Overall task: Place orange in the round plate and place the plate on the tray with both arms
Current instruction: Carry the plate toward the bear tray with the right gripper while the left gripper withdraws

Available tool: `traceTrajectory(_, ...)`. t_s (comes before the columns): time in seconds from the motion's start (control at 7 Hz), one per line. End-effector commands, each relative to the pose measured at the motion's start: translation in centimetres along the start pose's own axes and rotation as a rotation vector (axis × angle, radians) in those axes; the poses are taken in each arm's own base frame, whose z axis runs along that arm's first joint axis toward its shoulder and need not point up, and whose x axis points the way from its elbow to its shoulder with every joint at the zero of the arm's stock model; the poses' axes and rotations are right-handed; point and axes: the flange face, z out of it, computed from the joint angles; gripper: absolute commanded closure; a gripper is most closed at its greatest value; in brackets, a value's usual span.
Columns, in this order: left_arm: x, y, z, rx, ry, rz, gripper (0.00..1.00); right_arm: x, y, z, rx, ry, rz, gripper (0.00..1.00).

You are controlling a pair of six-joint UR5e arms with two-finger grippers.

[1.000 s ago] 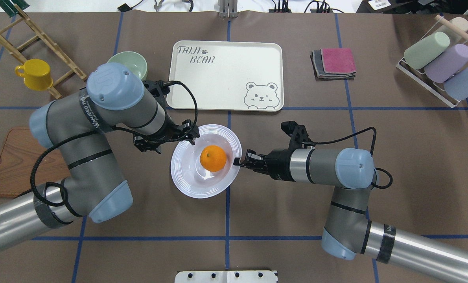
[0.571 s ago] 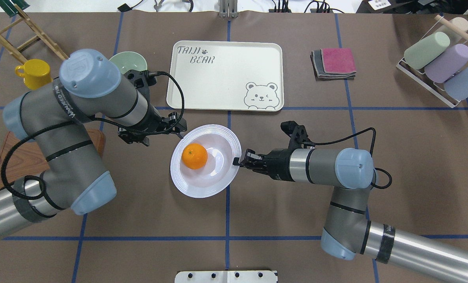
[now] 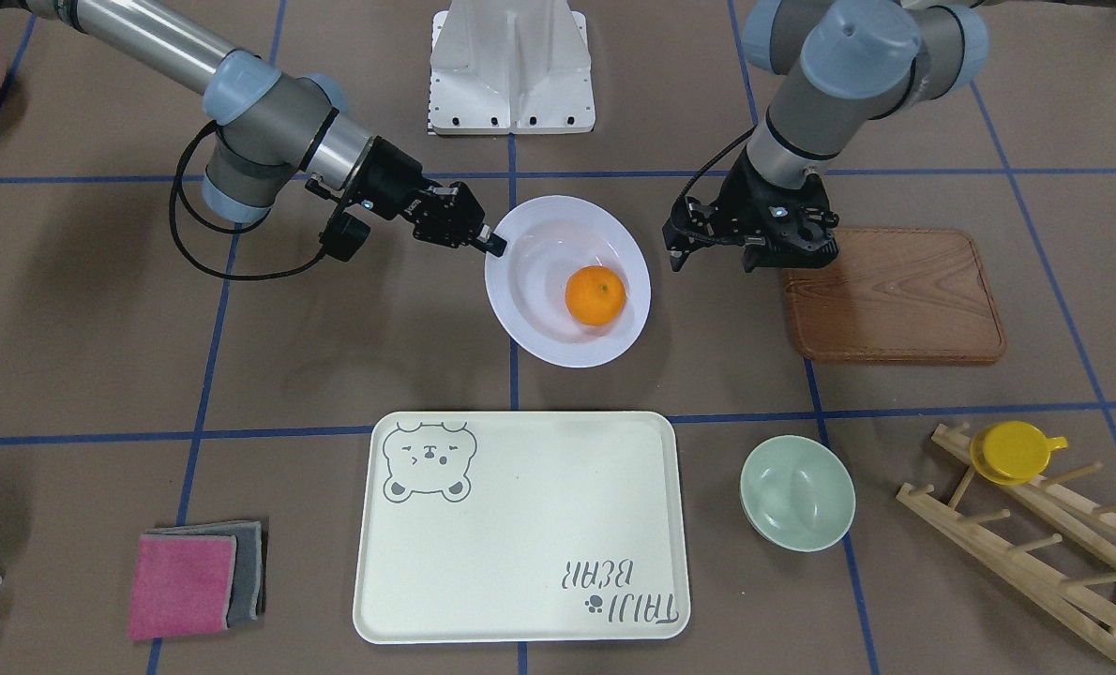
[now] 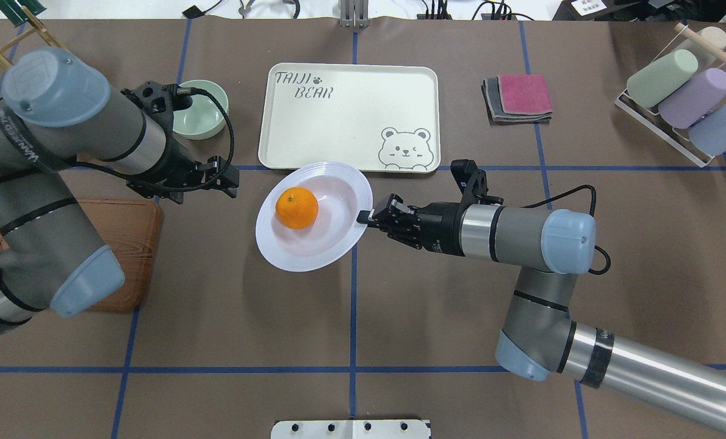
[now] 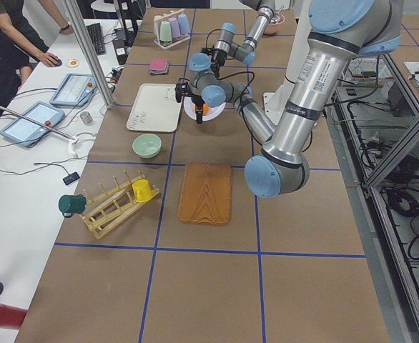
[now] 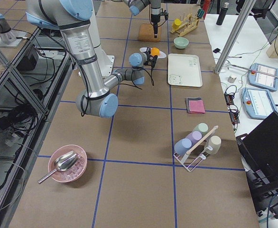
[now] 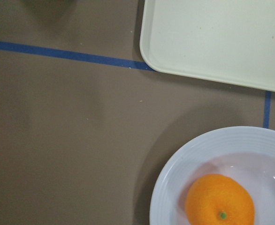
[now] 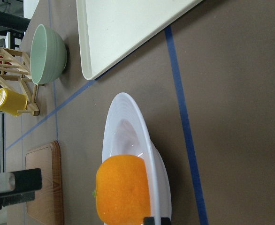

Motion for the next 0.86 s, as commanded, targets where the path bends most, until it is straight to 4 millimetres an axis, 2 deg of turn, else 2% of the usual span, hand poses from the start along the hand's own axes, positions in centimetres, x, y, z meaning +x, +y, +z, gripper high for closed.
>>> traceTrajectory(0.0, -3.9, -1.8, -0.9, 0.027, -0.038, 0.069, 0.02, -2.3, -2.7, -0.2, 0.16, -0.113, 0.087, 1.0)
traceTrajectory(0.14, -7.2, -2.6, -1.2, 0.031, -0.071, 0.149, 0.02, -2.1, -4.3, 1.4, 0.275, -0.143, 0.144, 1.0)
traceTrajectory(0.29, -9.8, -3.4, -1.7, 0.04, -0.098, 0.186, 0.03, -0.6, -6.1, 4.2, 0.385, -0.124, 0.166, 1.0)
traceTrajectory(0.43, -11.1, -4.1, -2.0, 0.045, -0.114, 0.204, 0.03, 0.7, -7.5, 6.7, 0.459, -0.075, 0.161, 1.0)
traceTrajectory(0.71, -11.3, -4.2, -1.7, 0.043, -0.119, 0.201, 0.03, -1.0, -7.7, 9.8, 0.549, 0.013, 0.177, 1.0)
